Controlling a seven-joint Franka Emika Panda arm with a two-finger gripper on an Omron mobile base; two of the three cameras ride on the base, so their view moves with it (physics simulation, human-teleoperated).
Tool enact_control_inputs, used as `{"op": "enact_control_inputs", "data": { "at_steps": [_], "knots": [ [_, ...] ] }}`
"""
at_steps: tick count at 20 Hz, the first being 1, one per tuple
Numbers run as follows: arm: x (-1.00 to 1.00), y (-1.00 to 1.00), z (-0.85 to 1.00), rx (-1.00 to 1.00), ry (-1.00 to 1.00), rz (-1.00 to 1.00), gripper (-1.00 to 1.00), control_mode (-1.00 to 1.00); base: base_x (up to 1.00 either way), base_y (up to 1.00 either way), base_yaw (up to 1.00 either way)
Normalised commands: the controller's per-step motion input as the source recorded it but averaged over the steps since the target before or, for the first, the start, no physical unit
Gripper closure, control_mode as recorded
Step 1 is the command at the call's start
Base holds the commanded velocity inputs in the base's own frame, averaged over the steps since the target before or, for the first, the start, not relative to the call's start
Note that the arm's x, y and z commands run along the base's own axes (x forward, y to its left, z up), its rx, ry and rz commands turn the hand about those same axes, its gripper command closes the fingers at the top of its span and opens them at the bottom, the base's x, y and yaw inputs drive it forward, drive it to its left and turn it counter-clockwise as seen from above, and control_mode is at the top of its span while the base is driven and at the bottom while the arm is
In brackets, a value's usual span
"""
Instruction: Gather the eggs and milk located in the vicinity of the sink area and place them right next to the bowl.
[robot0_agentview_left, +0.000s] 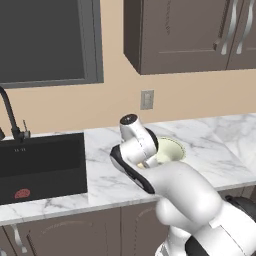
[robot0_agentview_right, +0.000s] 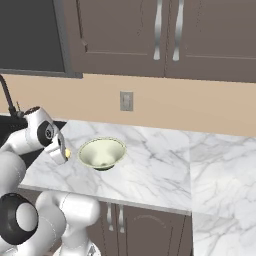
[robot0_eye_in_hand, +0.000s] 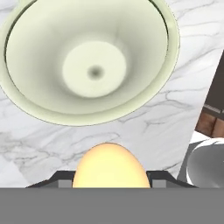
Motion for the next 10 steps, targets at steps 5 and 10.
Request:
{"op": "enact_control_inputs", "data": {
  "at_steps": [5,10],
  "knots": [
    [0.01,0.03,0.01,-0.01,0.00,-0.01,1.00,-1.00,0.00,0.00,0.00],
    [0.29,0.05,0.02,-0.06,0.00,-0.11,1.00,-1.00,0.00,0.00,0.00]
  ]
}}
